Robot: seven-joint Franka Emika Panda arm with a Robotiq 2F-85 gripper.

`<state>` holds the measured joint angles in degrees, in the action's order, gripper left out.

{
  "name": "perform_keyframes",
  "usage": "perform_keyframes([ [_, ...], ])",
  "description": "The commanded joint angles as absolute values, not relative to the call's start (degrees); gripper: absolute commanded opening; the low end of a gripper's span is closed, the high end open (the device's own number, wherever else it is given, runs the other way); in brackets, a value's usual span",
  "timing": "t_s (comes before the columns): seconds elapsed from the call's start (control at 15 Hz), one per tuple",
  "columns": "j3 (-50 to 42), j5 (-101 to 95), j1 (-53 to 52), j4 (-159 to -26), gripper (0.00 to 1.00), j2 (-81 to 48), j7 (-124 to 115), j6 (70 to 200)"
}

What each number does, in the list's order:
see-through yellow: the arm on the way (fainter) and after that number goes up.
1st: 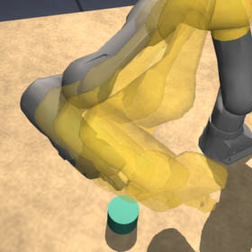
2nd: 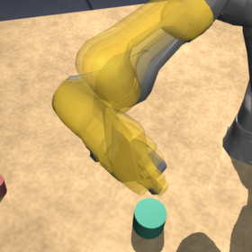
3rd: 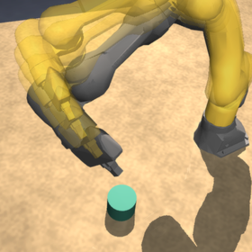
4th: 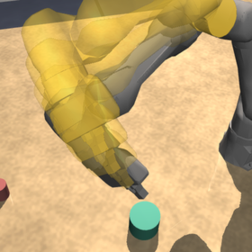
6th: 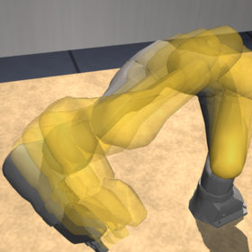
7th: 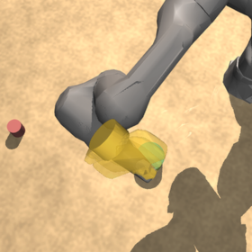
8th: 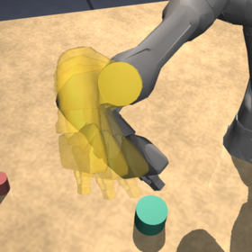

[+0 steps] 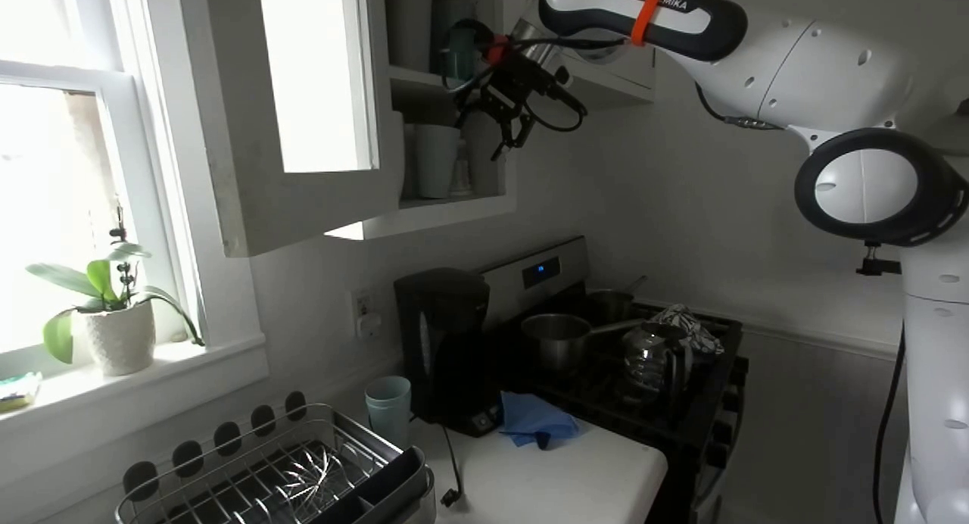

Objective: Put the blue cup in the top cabinet

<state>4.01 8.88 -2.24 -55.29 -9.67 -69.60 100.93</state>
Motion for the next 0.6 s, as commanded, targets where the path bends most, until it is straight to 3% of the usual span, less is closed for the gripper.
perform_keyframes([
  [0.0,4.31,8.22,-2.56,-55.59,1.00,-8.49,-66.47,103.75],
  [0.53,4.16,7.44,-2.48,-60.03,1.00,-3.15,-55.79,105.46],
])
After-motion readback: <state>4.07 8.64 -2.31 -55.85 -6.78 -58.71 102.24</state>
